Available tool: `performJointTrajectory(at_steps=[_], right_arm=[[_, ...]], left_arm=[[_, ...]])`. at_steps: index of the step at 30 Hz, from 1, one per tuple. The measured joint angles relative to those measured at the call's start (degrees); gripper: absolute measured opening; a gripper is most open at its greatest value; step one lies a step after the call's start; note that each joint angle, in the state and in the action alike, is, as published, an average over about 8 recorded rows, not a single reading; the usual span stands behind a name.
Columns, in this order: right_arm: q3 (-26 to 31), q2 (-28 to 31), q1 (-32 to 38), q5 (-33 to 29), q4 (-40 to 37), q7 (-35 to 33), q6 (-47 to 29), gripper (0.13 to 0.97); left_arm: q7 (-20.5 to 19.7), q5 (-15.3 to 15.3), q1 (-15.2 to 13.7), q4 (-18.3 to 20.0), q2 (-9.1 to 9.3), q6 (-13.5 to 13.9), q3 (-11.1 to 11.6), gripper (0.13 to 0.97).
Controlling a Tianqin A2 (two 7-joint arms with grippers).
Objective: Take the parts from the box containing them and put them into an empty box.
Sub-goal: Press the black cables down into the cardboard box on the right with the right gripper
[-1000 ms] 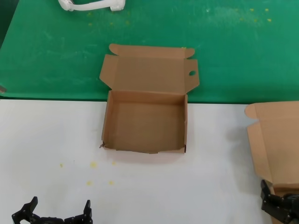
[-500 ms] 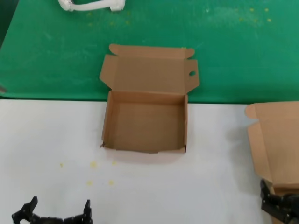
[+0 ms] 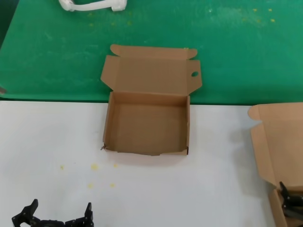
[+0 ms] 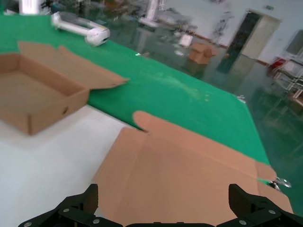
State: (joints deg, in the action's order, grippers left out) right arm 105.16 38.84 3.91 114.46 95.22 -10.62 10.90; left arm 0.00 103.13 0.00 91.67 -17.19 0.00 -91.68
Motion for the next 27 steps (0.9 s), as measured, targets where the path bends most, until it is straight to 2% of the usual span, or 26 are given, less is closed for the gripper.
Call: performJointTrajectory(at_steps=[7, 13, 19, 27], right_arm=[[8.0, 15.0, 1.5, 13.2, 3.1, -8.2, 6.5, 0.966], [13.9, 24.1, 3.5, 19.2, 3.8, -15.0, 7.8, 0.966], [19.9, 30.1, 7.0, 22.6, 3.3, -22.6, 7.0, 0.966], [27.8, 34.3, 12.9, 25.1, 1.6, -33.7, 4.8, 0.966]], left_arm=[[0.0, 0.0, 0.0, 0.0, 0.00, 0.0, 0.0, 0.966], [0.0, 0.0, 0.0, 0.0, 0.00, 0.0, 0.0, 0.966], [0.0, 0.0, 0.0, 0.0, 0.00, 0.0, 0.0, 0.966], [0.0, 0.0, 0.0, 0.0, 0.00, 0.0, 0.0, 0.966]])
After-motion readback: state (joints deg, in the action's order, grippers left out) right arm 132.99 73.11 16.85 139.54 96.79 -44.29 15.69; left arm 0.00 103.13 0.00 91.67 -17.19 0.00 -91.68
